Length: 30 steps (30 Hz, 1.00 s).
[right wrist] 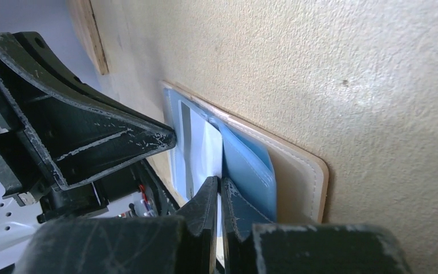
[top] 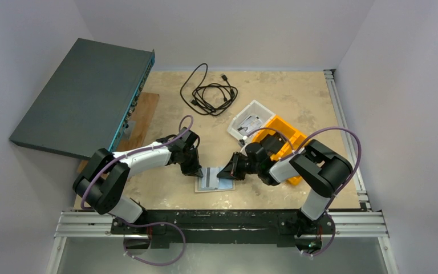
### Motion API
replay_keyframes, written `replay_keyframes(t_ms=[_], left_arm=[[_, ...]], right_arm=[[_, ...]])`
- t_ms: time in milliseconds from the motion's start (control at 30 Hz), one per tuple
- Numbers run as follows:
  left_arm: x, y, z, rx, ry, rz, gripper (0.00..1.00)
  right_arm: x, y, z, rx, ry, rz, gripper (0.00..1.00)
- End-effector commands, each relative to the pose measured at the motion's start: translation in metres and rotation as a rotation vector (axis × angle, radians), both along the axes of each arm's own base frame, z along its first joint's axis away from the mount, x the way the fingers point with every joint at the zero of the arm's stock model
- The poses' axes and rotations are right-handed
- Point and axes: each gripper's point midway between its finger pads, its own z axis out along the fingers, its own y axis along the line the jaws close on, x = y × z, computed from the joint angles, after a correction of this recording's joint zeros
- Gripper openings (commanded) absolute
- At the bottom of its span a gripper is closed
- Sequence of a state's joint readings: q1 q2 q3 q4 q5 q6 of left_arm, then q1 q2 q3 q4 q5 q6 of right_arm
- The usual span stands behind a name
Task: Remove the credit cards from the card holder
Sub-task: Remove the credit card from the card holder.
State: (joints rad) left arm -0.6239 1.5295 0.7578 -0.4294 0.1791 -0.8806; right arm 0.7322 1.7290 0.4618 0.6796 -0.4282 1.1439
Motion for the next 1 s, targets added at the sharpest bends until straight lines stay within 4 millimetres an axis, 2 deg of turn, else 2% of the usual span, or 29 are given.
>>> replay_keyframes(t_ms=[0,67,200,300,400,600,767,967], left_arm=[[-0.025,0.051,-0.043,0.255,0.079,0.015,0.00],[-0.024,0.051,-0.042,0.254,0.076,0.017,0.00],[-0.024,0.050,-0.042,0.248,0.076,0.015,0.00],[-0.023,0.049,-0.041,0.244,0.074,0.013,0.00],[-0.021,0.047,-0.040,0.239,0.069,0.013,0.00],[-0.020,0.050,-0.039,0.257,0.065,0.016,0.00],[-0.020,0.058,-0.040,0.292,0.060,0.035,0.00],[-0.019,0.056,-0.040,0.286,0.058,0.040,0.00]], right_arm=[[0.003,-0.012,-0.006,-0.050,-0.020,-0.024,0.00],[0.004,-0.014,-0.006,-0.054,-0.022,-0.028,0.01],[0.007,-0.010,-0.005,-0.038,-0.036,-0.006,0.22],[0.009,-0.004,-0.006,-0.027,-0.030,0.009,0.24],[0.008,0.000,-0.009,-0.015,-0.016,0.023,0.23],[0.008,0.002,-0.010,-0.012,-0.007,0.027,0.09],[0.008,-0.017,-0.009,-0.085,-0.024,-0.018,0.00],[0.012,-0.043,-0.003,-0.174,-0.053,-0.078,0.00]])
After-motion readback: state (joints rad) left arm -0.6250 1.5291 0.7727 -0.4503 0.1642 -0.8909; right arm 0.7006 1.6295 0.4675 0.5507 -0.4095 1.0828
